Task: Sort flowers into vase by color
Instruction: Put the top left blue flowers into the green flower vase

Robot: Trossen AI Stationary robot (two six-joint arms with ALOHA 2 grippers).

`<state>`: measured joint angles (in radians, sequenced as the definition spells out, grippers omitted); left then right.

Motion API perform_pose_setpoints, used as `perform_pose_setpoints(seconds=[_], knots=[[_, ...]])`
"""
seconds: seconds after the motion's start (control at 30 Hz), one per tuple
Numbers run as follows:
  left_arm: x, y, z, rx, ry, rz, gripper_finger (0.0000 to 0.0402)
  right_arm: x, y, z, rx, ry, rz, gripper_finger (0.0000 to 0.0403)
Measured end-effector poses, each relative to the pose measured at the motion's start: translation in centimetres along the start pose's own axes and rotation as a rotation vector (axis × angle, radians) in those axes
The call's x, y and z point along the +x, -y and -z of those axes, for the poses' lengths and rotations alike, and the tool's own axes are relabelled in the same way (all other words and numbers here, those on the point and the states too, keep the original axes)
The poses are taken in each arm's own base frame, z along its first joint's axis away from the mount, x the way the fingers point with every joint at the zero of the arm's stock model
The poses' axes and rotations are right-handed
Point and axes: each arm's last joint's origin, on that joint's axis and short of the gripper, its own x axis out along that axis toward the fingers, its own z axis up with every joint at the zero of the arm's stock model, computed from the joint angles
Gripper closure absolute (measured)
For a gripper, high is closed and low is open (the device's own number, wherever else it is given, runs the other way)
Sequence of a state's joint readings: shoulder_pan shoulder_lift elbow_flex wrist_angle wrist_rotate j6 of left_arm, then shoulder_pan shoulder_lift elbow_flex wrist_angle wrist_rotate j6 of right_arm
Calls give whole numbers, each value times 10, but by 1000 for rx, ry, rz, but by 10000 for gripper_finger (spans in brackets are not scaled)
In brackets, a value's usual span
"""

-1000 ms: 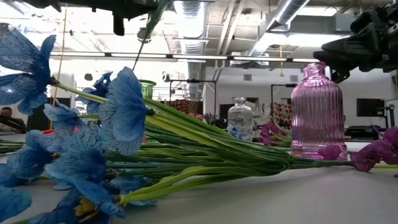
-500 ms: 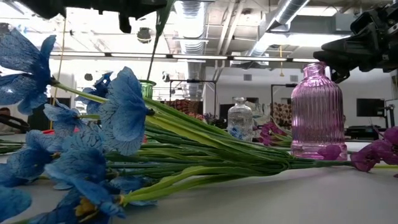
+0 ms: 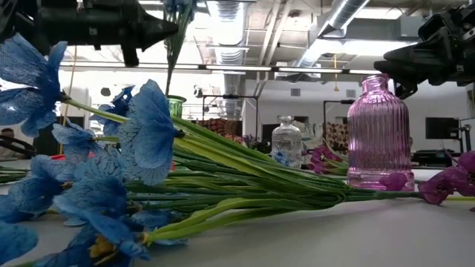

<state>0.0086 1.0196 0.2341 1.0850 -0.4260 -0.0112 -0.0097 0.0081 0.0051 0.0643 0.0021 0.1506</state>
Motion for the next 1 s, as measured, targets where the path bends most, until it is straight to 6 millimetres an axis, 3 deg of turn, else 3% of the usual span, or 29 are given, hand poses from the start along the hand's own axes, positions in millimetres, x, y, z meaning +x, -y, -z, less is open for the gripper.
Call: perform_pose_setpoints(seconds=[0.3,0.67,1.0], knots=[[-1,0,17,27,-104,7,401,0,-1,-5,1,52,-8,246],[0,1,22,81,-134,28,398,0,-1,-8,16,80,-12,246],[0,0,24,97,-148,27,289,-1,-2,-13,94,116,-21,246]])
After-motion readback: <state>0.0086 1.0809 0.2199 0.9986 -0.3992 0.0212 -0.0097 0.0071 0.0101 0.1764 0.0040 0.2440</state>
